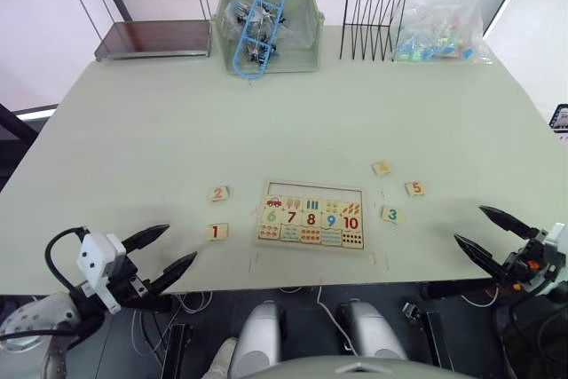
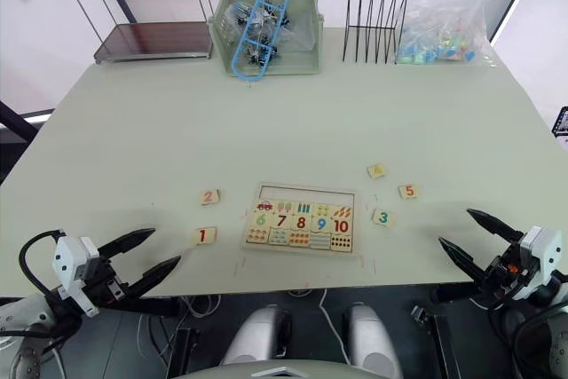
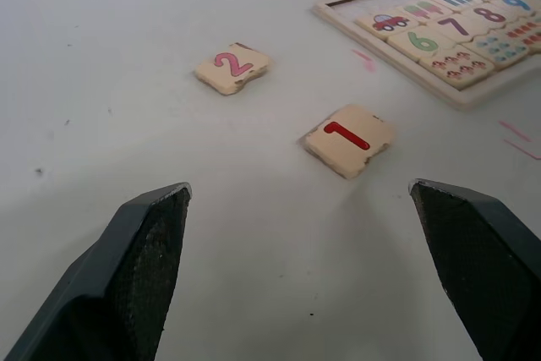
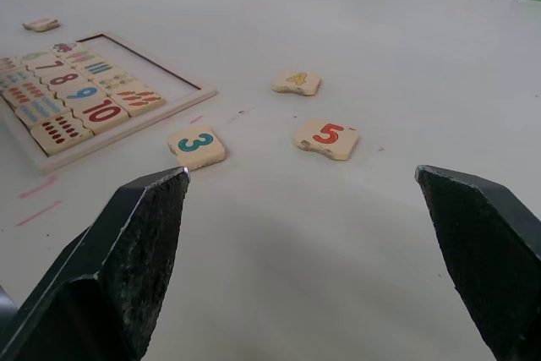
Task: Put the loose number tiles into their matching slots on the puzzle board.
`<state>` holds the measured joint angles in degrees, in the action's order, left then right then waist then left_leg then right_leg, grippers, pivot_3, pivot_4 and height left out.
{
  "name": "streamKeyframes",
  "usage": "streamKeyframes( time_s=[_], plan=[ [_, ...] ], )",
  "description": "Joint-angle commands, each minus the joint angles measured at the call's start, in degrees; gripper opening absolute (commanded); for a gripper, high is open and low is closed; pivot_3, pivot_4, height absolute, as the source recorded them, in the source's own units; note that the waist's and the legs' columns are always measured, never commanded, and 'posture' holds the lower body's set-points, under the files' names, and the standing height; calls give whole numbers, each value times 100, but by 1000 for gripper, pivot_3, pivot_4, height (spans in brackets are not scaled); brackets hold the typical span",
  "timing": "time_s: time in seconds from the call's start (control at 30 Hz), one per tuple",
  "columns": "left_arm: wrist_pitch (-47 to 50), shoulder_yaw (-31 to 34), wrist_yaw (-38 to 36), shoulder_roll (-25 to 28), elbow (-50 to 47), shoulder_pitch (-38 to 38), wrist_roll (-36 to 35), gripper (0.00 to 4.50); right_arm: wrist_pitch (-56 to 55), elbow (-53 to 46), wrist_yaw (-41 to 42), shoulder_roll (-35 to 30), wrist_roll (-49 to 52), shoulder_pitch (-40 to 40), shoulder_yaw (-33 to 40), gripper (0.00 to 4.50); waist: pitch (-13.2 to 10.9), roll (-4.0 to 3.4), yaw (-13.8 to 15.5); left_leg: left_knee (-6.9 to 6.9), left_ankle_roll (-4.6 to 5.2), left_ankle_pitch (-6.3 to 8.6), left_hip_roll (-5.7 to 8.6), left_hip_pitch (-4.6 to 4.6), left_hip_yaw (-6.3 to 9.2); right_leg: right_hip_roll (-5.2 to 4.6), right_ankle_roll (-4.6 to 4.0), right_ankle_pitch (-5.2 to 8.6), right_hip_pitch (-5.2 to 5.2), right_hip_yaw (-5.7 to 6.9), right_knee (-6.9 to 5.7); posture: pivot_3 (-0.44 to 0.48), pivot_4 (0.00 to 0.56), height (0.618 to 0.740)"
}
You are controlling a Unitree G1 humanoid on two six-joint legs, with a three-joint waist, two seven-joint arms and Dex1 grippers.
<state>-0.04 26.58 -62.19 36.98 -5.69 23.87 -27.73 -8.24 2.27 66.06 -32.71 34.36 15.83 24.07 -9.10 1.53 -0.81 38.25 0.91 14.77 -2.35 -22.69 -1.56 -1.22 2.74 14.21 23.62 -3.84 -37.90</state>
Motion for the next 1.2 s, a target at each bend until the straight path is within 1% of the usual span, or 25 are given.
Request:
streamKeyframes(
  time_s=[0.03, 0.13, 0.37, 0.43, 0.5, 0.7, 0.87, 1.0, 1.2],
  plan=[
    [-23, 180, -137, 209, 62, -147, -152, 4398, 1, -115, 240, -158, 180, -76, 114, 4500, 0, -1, 1, 0, 0, 0, 0, 0, 0, 0, 0, 0, 0, 0, 0, 0, 150, 740],
    [95, 149, -364, 445, 227, -413, -282, 4398, 52, -114, 610, -227, 396, -159, 131, 4500, 0, -1, 4, 0, 0, 0, 1, 0, 1, 0, 0, 0, 0, 2, 0, 0, 150, 740],
    [-28, -234, -1194, 1022, 801, -1037, -136, 4398, 160, 3, 1814, -520, 705, -317, -33, 4500, -2, -3, 2, 0, 0, 0, 2, 0, 0, 6, -1, 0, 0, 2, 0, 0, 150, 740],
    [-150, -450, -1447, 1156, 1025, -1306, -25, 4398, 281, 70, 2357, -696, 902, -390, -113, 4500, -2, -4, 3, 0, 0, 0, 2, 1, 0, 6, -1, -1, -1, 2, 0, 0, 150, 740],
    [-259, -656, -1682, 1248, 1187, -1550, 64, 4398, 334, 46, 2619, -1023, 1215, -316, -351, 4500, -3, -5, 5, 0, 0, 0, 3, 0, 0, 7, -1, -1, -1, 2, 0, 0, 150, 740],
    [-563, -1205, -2289, 1474, 1625, -2176, 339, 4398, -128, 147, 2644, -1707, 1555, -267, -937, 4500, -3, -5, 10, 0, 0, 0, 5, -1, 3, 9, -5, -3, -1, 3, 0, 0, 150, 740],
    [-655, -1710, -2584, 1578, 1998, -2867, 647, 4398, -290, 294, 2644, -1784, 1644, -507, -1131, 4500, -4, -4, 8, 2, 0, 0, 5, -1, 6, 18, -4, -4, -1, 4, -2, 0, 150, 740],
    [-871, -2007, -2723, 1635, 2222, -3143, 915, 4398, -399, 386, 2644, -1816, 1667, -566, -1240, 4500, -4, -4, 11, 3, 0, 0, 5, -3, 6, 17, -17, -13, -1, 3, -2, 0, 150, 740],
    [-1231, -2401, -2772, 1546, 2504, -3549, 1211, 4398, -544, 500, 2644, -1828, 1676, -624, -1349, 4500, -4, -4, 13, 4, 0, 0, 6, -4, 9, 18, -20, -15, -1, 4, -3, 0, 150, 740]
  ],
)
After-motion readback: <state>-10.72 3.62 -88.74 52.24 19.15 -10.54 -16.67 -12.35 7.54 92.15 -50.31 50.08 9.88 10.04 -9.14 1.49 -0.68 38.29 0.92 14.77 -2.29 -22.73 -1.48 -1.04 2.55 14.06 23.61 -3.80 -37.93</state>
